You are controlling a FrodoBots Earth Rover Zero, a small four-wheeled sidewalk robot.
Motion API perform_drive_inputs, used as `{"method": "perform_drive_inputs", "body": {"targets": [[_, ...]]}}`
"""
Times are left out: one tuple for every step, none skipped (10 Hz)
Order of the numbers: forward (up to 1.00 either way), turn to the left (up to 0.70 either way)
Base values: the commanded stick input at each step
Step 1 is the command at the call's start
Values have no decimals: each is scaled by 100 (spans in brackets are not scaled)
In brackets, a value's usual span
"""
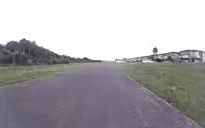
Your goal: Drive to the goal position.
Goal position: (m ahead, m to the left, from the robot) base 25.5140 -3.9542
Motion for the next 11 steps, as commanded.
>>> {"method": "perform_drive_inputs", "body": {"targets": [[70, 0], [70, 0], [70, 0], [70, 0], [70, 0], [70, 0], [70, 0], [70, 0], [70, 0], [70, 0], [70, 0]]}}
